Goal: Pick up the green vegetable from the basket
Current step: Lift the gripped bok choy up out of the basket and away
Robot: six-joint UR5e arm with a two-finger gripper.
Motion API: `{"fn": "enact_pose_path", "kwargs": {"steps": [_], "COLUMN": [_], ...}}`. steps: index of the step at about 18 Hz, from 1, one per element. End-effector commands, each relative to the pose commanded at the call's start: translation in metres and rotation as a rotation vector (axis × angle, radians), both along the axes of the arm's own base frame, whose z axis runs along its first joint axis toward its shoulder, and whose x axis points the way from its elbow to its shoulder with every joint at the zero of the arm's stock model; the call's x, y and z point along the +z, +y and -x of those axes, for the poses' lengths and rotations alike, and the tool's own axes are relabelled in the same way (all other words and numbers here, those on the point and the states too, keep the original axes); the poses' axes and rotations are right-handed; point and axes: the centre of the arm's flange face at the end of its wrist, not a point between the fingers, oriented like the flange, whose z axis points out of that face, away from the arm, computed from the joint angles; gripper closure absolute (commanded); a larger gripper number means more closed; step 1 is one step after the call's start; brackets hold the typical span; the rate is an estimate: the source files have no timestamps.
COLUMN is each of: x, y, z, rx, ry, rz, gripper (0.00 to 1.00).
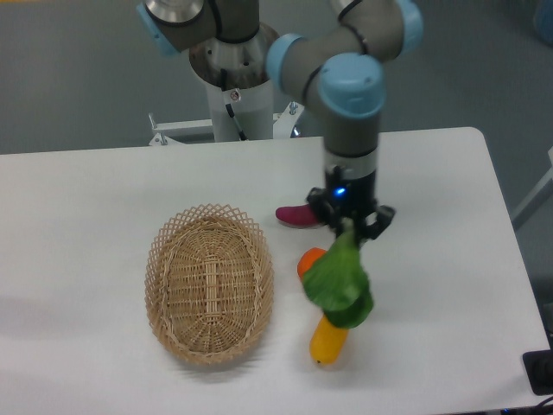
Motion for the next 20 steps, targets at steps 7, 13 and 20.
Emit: {"fn": "enact_pose_path", "kwargs": {"steps": [7,13,20], "x": [0.011,0.013,0.013], "y": [-0.024,-0.023,-0.022], "z": [0.018,0.018,0.017], "rx": [-0.036,-0.037,-0.039], "ry": [-0.007,-0.004,-0.003], "rz": [-0.016,-0.017,-0.019], "gripper": [0.61,0.61,0.61]}}
